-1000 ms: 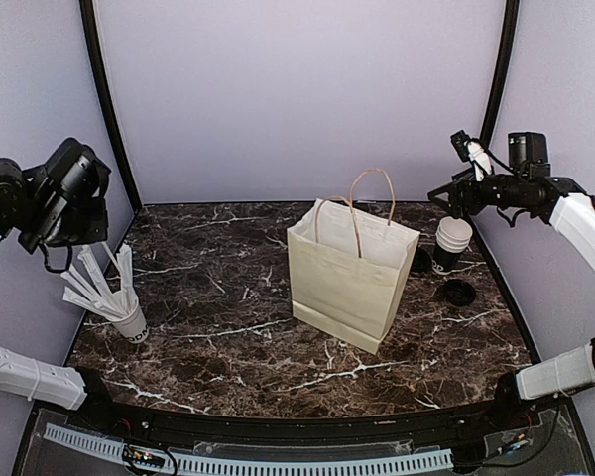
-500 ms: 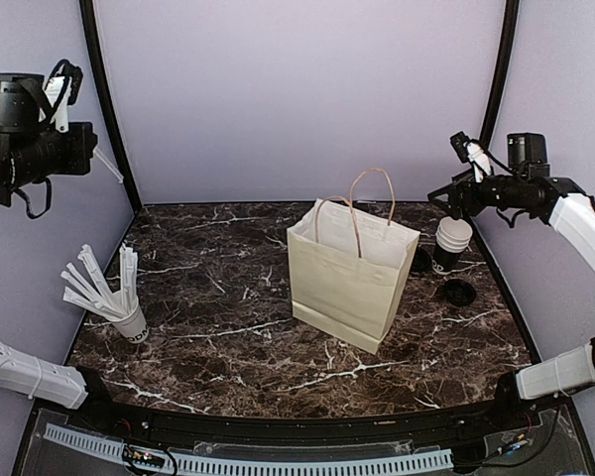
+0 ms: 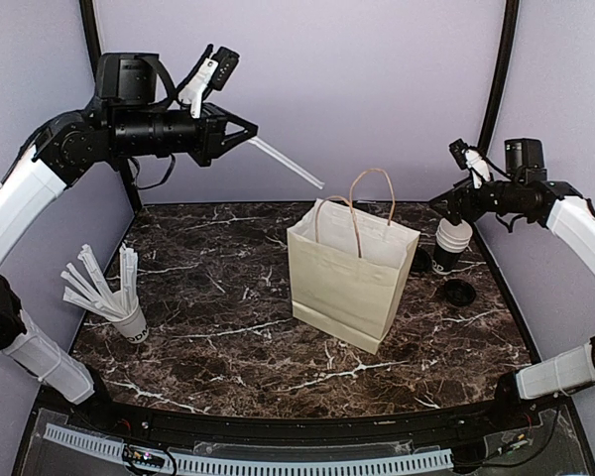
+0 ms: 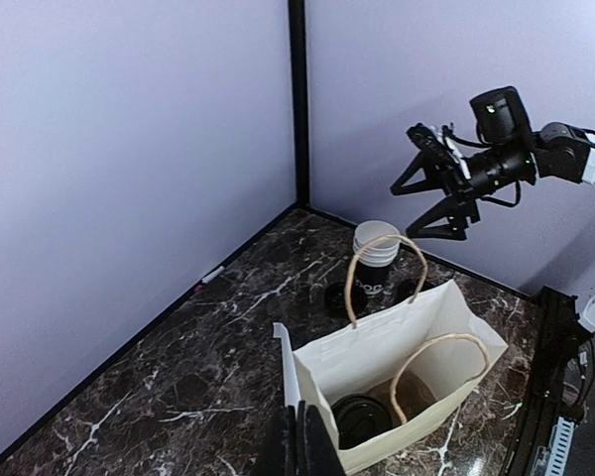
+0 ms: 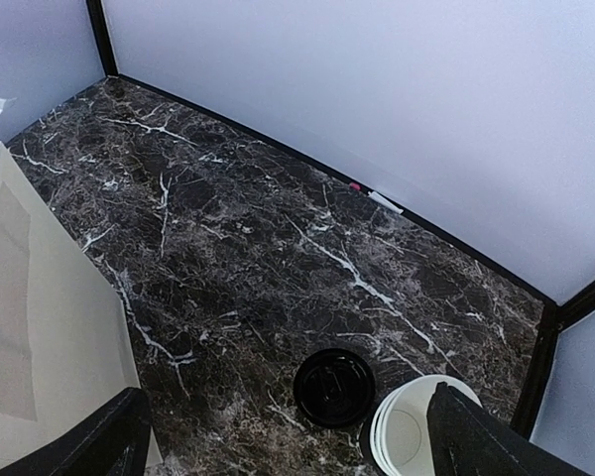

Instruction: Pack the takeout coffee

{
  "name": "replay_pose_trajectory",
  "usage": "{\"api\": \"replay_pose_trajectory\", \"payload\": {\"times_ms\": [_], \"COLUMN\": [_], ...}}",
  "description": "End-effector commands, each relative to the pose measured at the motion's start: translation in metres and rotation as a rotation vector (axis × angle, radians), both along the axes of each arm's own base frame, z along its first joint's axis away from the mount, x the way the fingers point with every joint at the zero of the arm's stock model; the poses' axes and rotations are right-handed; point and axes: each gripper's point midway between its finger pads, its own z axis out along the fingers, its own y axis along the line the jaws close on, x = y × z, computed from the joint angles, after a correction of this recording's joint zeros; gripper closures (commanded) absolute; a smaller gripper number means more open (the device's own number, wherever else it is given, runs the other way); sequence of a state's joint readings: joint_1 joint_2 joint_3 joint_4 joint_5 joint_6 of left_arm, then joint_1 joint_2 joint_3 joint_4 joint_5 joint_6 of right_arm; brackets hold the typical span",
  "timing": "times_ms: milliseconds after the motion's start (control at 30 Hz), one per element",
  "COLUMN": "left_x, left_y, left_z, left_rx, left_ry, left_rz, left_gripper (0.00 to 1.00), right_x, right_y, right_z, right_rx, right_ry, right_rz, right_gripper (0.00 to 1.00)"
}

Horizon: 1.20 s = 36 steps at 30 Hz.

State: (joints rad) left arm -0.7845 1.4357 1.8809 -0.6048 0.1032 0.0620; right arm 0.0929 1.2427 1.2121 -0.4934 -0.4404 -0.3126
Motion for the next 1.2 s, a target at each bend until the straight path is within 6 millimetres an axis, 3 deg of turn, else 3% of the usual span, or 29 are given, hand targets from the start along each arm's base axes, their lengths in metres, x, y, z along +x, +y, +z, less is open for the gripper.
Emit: {"api": "replay_pose_trajectory", "payload": {"times_ms": [0, 167, 300, 467, 767, 900, 1033, 1167], "left_x": [-0.03, -0.047, -0.058, -0.068, -0.072, -0.074, -0.076, -0.068], "left_y": [-0.04, -0.075, -0.084, -0.081, -0.041, -0.038, -0.05, -0.072], "left_z": [0.023, 0.016, 0.018, 0.023, 0.042, 0.036, 0.022, -0.005], "left_rx": [-0.067, -0.017, -0.016, -0.017, -0.027, -0.007, 0.017, 0.077], "left_ry": [-0.09, -0.106, -0.115, -0.111, -0.131, -0.102, -0.043, 0.012], "left_rz": [-0.21, -0.28, -0.294, -0.306, -0.168, -0.168, -0.214, -0.242], "left_gripper": [1.0, 1.0, 1.0, 1.0, 1.0, 1.0, 1.0, 1.0], "right_x": [0.004, 0.005, 0.004, 0.004, 0.001, 0.001, 0.001, -0.001], "right_y": [-0.007, -0.009, -0.008, -0.007, -0.008, -0.008, -0.008, -0.008], "right_z": [0.002, 0.002, 0.002, 0.003, 0.005, 0.007, 0.006, 0.007], "right_rx": [-0.013, -0.012, -0.009, -0.005, -0.005, -0.004, -0.006, -0.006], "right_ry": [-0.029, -0.028, -0.027, -0.024, -0.033, -0.038, -0.037, -0.042], "right_rz": [-0.027, -0.031, -0.028, -0.025, -0.023, -0.023, -0.021, -0.018], "right_gripper": [0.01, 0.01, 0.01, 0.01, 0.01, 0.01, 0.01, 0.02]}}
